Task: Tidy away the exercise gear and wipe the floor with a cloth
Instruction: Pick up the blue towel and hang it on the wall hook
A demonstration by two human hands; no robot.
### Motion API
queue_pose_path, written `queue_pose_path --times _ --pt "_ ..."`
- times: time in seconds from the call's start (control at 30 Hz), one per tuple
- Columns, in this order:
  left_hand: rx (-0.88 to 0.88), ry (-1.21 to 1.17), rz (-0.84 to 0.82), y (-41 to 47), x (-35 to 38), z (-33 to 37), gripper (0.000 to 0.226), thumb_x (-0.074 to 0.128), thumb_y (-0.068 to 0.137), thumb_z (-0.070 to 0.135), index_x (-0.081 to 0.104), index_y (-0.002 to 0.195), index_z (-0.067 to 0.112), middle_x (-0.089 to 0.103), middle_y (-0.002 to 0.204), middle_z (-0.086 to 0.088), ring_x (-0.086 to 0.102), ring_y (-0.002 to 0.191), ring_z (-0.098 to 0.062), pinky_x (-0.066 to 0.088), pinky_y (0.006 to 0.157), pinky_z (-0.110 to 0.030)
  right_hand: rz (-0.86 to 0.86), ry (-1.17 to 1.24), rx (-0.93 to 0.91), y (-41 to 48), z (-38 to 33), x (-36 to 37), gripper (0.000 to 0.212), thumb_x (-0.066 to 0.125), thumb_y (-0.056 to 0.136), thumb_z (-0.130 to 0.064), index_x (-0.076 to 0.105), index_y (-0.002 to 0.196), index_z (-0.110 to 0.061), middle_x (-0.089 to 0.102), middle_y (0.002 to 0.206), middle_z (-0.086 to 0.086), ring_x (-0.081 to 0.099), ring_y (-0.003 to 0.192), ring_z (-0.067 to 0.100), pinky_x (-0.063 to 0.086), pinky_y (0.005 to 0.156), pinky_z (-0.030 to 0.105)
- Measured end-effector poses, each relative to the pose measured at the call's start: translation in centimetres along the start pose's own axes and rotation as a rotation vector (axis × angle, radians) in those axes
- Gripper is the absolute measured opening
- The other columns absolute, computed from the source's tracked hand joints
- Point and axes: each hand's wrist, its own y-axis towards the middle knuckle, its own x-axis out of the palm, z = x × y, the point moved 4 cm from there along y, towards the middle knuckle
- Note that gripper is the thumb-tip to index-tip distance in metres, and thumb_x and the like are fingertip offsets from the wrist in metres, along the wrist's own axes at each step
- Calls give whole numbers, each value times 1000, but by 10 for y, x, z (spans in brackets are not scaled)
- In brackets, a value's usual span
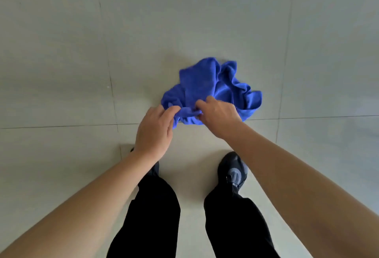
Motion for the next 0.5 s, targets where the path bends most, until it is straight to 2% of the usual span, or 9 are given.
queue_pose_path --times 0.07,0.2,0.27,0.3,0.37,0.43,0.5 --pt "-32 -49 14 5 -49 23 35 39 91 17 61 118 14 50 82 -9 52 69 -30 44 58 -33 32 43 44 -29 0 -42 31 41 105 -43 51 121 -19 49 115 6 59 98 28 34 65 37" --pt "-47 -37 38 23 -159 77 27 56 93 5 65 118 5 54 94 -12 59 70 -31 43 64 -30 178 91 62 -100 8 -154 28 49 100 -37 58 115 -15 49 122 6 49 111 27 40 80 38" --pt "15 9 49 30 -217 114 25 54 94 17 68 111 6 54 94 -11 60 70 -31 47 63 -32 197 130 63 -141 16 -214 24 52 96 -29 58 114 -14 51 125 4 48 119 26 42 89 38" --pt "46 27 59 31 -248 136 29 50 94 25 69 106 7 53 92 -10 60 70 -29 48 60 -32 214 161 67 -164 20 -247 22 52 95 -25 58 112 -13 54 123 4 50 118 27 42 89 38" --pt "87 57 104 31 -314 185 27 52 94 29 68 99 7 52 93 -8 57 76 -27 46 56 -32 238 268 104 -217 26 -315 13 48 95 -21 53 105 -15 59 110 2 55 101 27 41 77 35" --pt "123 60 167 25 -382 240 18 59 95 22 65 97 6 54 98 -8 54 87 -28 41 64 -32 247 397 152 -278 29 -380 10 45 98 -24 50 106 -21 57 98 -2 53 83 24 37 69 32" --pt "111 -14 178 14 -445 294 18 54 98 22 61 98 6 58 96 -7 53 88 -27 38 69 -32 327 484 192 -340 30 -435 11 44 102 -32 46 103 -21 59 90 -2 54 74 23 38 63 32"
